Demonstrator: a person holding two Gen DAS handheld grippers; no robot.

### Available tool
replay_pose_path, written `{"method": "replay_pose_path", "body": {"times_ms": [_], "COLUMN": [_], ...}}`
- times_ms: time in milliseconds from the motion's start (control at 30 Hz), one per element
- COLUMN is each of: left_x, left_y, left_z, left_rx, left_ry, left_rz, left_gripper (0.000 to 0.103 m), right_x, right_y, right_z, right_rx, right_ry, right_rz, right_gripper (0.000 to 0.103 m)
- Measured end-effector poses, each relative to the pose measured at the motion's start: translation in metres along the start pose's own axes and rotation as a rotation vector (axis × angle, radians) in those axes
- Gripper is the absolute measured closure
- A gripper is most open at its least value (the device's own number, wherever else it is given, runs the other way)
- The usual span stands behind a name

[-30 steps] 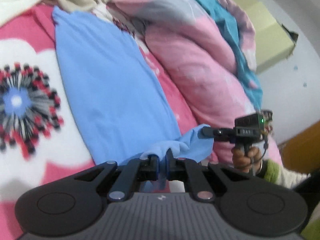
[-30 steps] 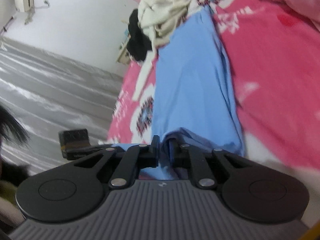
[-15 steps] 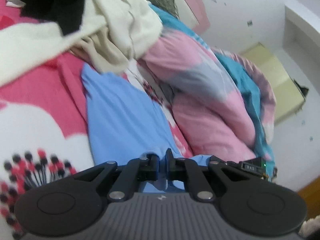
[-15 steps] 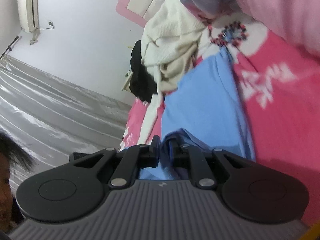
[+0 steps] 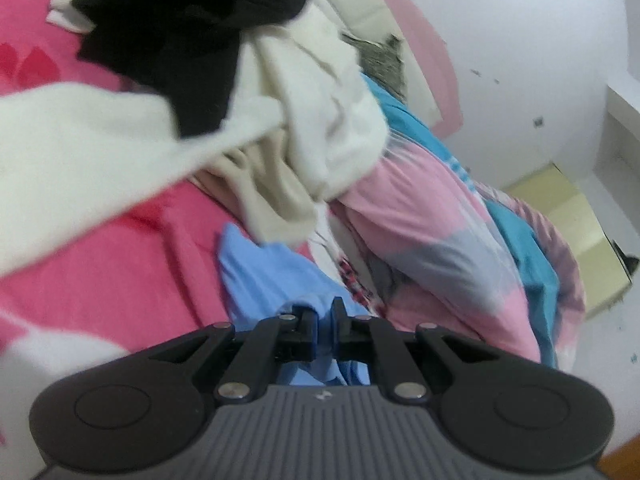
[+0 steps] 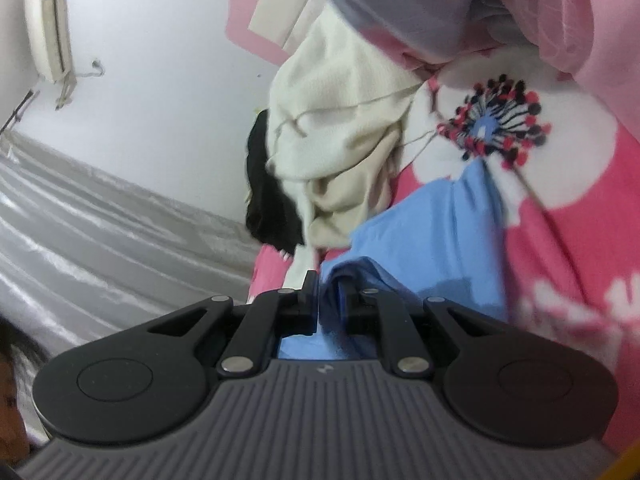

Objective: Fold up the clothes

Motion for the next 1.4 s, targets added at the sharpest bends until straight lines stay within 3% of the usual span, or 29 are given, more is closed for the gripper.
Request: {"method": "replay_pose_path", "body": {"times_ms": [100, 200, 267, 467, 633, 700, 767, 867, 1033, 1400], "left_x": [-0.008, -0.011, -0.012, -0.015, -0.014, -0.015, -0.014, -0.014, -0.014, -0.013], "left_y": [0.010, 0.020, 0.024, 0.031, 0.033, 0.033, 0.033, 0.034, 0.035, 0.035], "left_z": [-0.018, -0.032, -0.036, -0.043, -0.046, -0.048, -0.048, -0.051, -0.053, -0.050], "left_rx": [-0.019, -0.015, -0.013, 0.013, 0.020, 0.027, 0.028, 0.031, 0.033, 0.023], "left_ry": [-0.054, -0.098, -0.107, -0.124, -0.140, -0.145, -0.145, -0.146, -0.153, -0.135], "left_rz": [-0.001, -0.009, -0.013, -0.021, -0.029, -0.032, -0.029, -0.028, -0.032, -0.027], "left_gripper": [0.096, 0.096, 0.096, 0.096, 0.096, 0.096, 0.096, 0.096, 0.096, 0.096], "right_x": [-0.011, -0.014, -0.013, -0.019, -0.020, -0.013, -0.001, 0.012, 0.014, -0.001], "right_y": [0.010, 0.021, 0.027, 0.044, 0.021, 0.011, 0.008, 0.009, 0.020, 0.038], "right_z": [0.015, 0.034, 0.041, 0.047, 0.017, 0.004, 0.000, 0.003, 0.023, 0.024], "right_rx": [-0.004, -0.149, -0.214, -0.137, -0.006, 0.014, 0.022, 0.060, 0.104, 0.154], "right_ry": [0.061, 0.188, 0.243, 0.232, 0.152, 0.173, 0.240, 0.320, 0.442, 0.537], "right_rz": [-0.018, -0.101, -0.146, -0.212, -0.172, -0.185, -0.211, -0.254, -0.227, -0.162], "right_gripper": [0.092, 0.090, 0.078, 0.075, 0.073, 0.063, 0.047, 0.043, 0.042, 0.041]}}
Point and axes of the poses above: each gripper's, at about its wrist camera, not at the fingertips, and y roughly the way its jaws point, z to its right, x to its underside, the point moved 1 cm from there along y, roughly the way its jaws point, and after that the axes turned 12 degrees about -z, right-handed, at the moved point
